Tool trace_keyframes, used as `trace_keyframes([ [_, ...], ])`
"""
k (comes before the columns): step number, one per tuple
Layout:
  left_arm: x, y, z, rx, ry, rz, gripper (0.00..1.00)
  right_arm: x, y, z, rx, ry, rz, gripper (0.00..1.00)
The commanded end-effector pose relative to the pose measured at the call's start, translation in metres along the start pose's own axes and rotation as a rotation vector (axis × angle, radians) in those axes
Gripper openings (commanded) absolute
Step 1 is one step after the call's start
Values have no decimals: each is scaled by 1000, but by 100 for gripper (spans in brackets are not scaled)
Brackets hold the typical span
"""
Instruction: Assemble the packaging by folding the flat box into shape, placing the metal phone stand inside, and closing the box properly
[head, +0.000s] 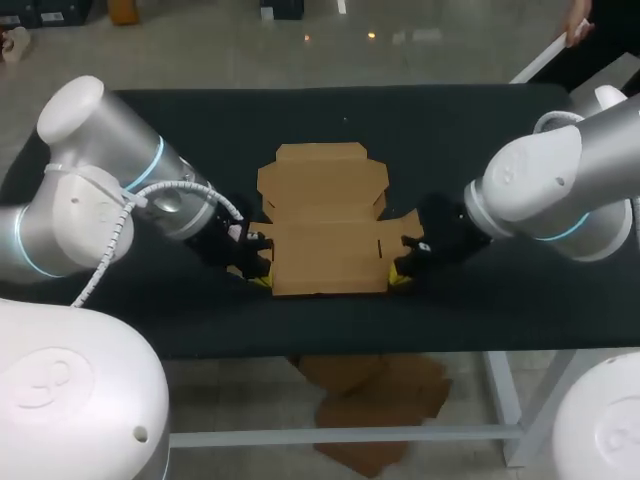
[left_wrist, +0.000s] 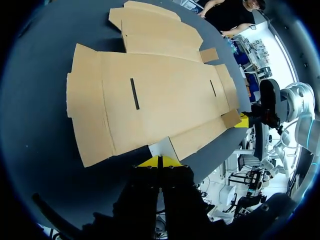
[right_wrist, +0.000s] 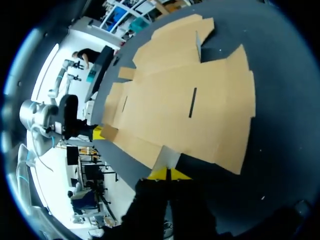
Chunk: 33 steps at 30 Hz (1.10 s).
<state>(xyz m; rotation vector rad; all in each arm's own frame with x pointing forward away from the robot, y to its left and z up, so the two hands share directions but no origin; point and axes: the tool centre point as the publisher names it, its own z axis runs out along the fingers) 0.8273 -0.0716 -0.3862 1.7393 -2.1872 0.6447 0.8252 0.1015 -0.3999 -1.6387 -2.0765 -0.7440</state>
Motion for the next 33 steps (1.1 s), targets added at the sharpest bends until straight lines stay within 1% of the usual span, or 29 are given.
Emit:
trace_keyframes([
  [1,7,1,0,-5,-17,5,0,7,-3,2,-3,-40,-5,0],
  [5,11,2,4,-10,-23,15,0,9,-5,4,0,-62,-17,0],
  [11,13,2,9,-16,-23,27,0,9,-5,6,2,-71,-26,0],
  [24,17,2,16,-24,-27,49,0,13,-2,19,37,-101,-67,0],
  [33,22,6,23,5,-99,44,0,16,-3,25,51,-135,-90,0],
])
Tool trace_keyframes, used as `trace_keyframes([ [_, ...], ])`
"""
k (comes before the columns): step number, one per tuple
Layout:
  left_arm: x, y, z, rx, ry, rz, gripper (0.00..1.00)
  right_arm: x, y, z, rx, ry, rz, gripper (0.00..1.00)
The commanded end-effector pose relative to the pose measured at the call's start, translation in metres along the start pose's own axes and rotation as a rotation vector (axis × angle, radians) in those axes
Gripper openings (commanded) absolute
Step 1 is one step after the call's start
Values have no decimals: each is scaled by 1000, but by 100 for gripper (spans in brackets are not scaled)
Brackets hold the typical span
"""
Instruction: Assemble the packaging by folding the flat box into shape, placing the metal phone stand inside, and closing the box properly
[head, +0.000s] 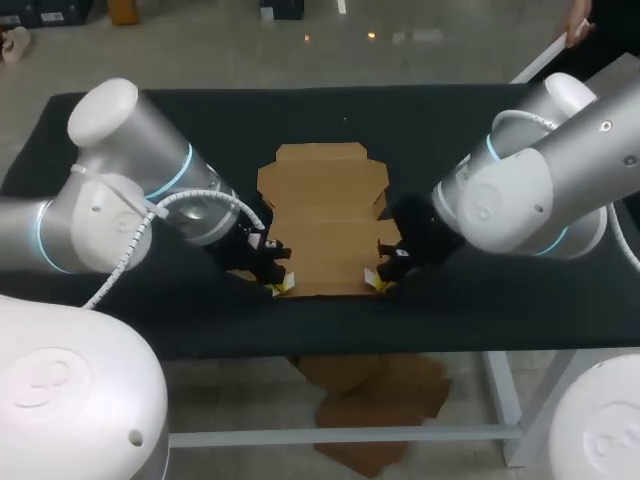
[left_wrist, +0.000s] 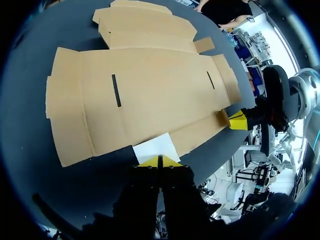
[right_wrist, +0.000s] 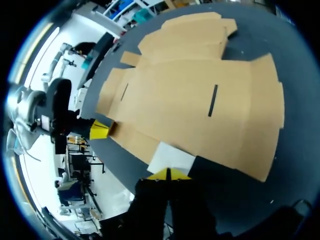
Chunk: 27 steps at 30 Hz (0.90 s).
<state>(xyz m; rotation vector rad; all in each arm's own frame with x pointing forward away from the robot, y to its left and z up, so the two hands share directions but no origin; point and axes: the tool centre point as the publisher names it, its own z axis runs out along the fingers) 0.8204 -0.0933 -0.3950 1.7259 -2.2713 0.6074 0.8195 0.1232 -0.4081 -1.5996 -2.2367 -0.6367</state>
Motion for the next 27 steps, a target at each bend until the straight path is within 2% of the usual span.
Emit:
trace_keyframes([
  [1,8,1,6,13,-48,-4,0,3,0,5,1,-34,-2,0],
  [10,9,3,12,52,-99,-10,0,2,-2,10,10,-73,-4,0],
  [27,5,8,19,67,-118,4,0,1,0,22,34,-108,-3,0],
])
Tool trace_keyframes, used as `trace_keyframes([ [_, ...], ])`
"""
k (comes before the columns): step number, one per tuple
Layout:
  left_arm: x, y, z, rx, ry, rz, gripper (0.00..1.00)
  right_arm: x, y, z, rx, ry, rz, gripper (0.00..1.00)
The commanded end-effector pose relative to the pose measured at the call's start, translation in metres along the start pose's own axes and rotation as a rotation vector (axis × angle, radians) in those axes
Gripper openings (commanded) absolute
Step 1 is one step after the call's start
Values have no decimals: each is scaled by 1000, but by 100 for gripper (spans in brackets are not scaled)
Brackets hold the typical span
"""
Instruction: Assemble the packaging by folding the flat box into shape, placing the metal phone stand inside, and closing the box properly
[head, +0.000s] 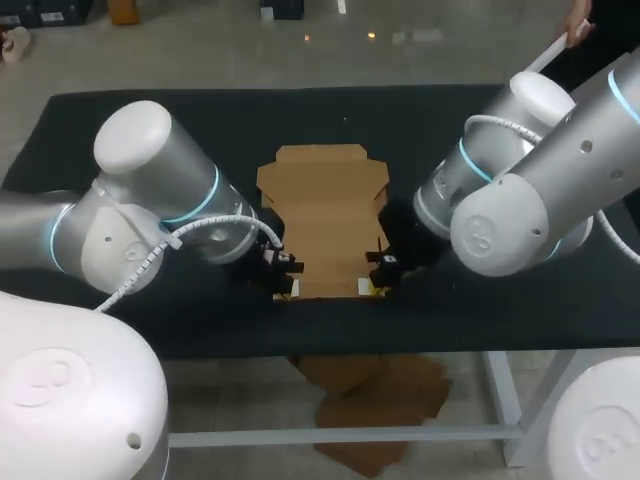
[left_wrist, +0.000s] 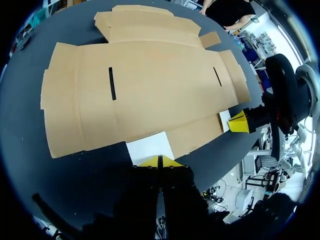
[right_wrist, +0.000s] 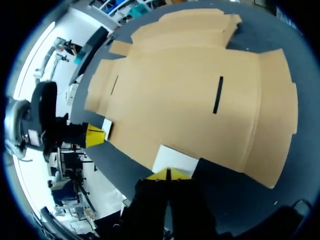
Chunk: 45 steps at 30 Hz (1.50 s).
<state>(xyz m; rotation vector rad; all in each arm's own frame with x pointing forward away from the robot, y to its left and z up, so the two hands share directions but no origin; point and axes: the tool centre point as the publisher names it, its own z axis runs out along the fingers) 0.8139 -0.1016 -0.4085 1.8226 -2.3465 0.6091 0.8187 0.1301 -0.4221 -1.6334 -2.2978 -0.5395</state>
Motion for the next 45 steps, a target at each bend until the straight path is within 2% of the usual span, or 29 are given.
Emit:
trace_keyframes([
  [1,2,2,5,8,-17,4,0,2,2,7,1,-26,2,0],
  [9,1,3,15,3,-58,3,0,1,0,18,26,-76,13,0],
  [18,2,3,17,6,-79,-4,0,-2,-3,14,25,-63,27,0],
  [24,3,0,-2,10,-61,1,0,2,-1,-7,4,-5,10,0],
  [28,2,-3,-17,16,-43,16,0,3,2,-23,-15,4,-1,0],
  [40,-4,-21,-45,-15,26,16,0,-6,20,-64,-49,63,-17,0],
  [42,-5,-24,-50,-32,55,19,0,-9,23,-70,-46,107,-27,0],
  [45,-7,-28,-58,-36,82,27,0,-13,28,-78,-45,130,-27,0],
])
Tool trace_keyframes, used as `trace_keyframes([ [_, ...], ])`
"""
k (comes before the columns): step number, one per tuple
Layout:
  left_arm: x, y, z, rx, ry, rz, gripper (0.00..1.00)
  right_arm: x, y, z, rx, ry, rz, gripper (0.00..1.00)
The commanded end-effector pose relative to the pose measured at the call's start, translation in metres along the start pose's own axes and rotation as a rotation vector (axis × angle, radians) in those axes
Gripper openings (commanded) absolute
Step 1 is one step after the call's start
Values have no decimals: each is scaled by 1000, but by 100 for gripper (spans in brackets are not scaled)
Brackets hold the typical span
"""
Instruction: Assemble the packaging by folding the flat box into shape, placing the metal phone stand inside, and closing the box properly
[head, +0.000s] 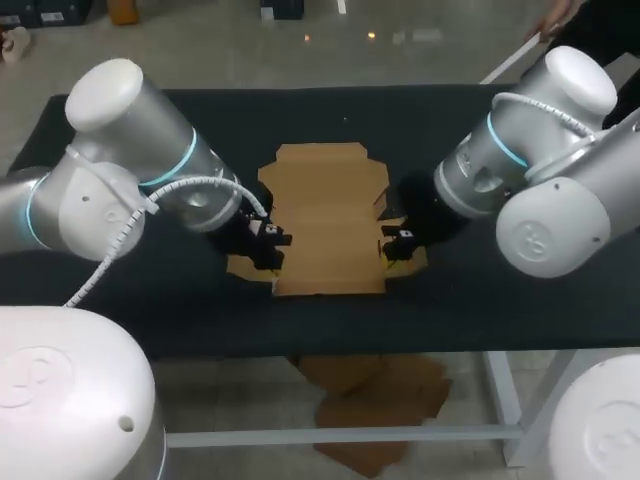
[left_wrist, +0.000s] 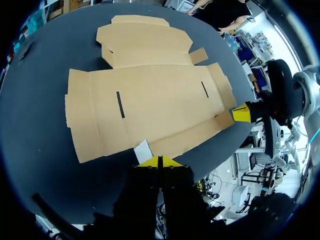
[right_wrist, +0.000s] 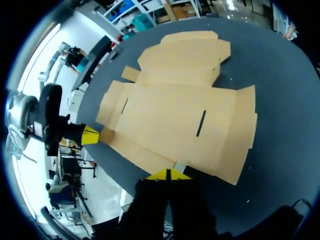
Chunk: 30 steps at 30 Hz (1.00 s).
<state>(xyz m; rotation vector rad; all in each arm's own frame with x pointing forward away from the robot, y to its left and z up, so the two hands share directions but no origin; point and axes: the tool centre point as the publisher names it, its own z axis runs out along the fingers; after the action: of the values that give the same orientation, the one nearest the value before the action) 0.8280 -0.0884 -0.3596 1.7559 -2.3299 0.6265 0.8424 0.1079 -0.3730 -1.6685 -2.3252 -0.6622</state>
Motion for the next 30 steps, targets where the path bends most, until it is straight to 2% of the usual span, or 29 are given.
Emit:
trace_keyframes([
  [1,-8,-7,-14,-15,35,11,0,-9,9,-25,57,160,-6,0],
  [8,-13,-20,-34,-24,79,32,0,-22,23,-44,52,256,-11,0],
  [12,-20,-33,-46,-31,111,43,0,-31,34,-55,48,274,-5,0],
  [13,-22,-37,-49,-31,114,43,0,-33,37,-57,46,276,0,3],
  [14,-24,-40,-51,-31,114,43,0,-36,41,-60,45,287,2,13],
  [15,-27,-45,-54,-29,111,41,0,-38,44,-62,43,286,6,17],
  [18,-35,-57,-60,-23,111,35,0,-45,54,-68,34,289,22,27],
  [21,-45,-69,-64,-18,120,29,0,-52,65,-70,34,307,33,34],
  [24,-52,-77,-67,-14,129,25,36,-57,73,-74,33,311,41,48],
  [27,-56,-83,-70,-10,130,21,62,-62,81,-78,24,319,51,57],
  [28,-58,-84,-71,-7,132,19,73,-64,84,-80,21,320,53,64],
  [29,-61,-87,-74,-3,136,18,85,-65,87,-83,13,327,53,76],
  [30,-63,-88,-75,-2,137,18,91,-66,89,-84,12,333,51,80],
])
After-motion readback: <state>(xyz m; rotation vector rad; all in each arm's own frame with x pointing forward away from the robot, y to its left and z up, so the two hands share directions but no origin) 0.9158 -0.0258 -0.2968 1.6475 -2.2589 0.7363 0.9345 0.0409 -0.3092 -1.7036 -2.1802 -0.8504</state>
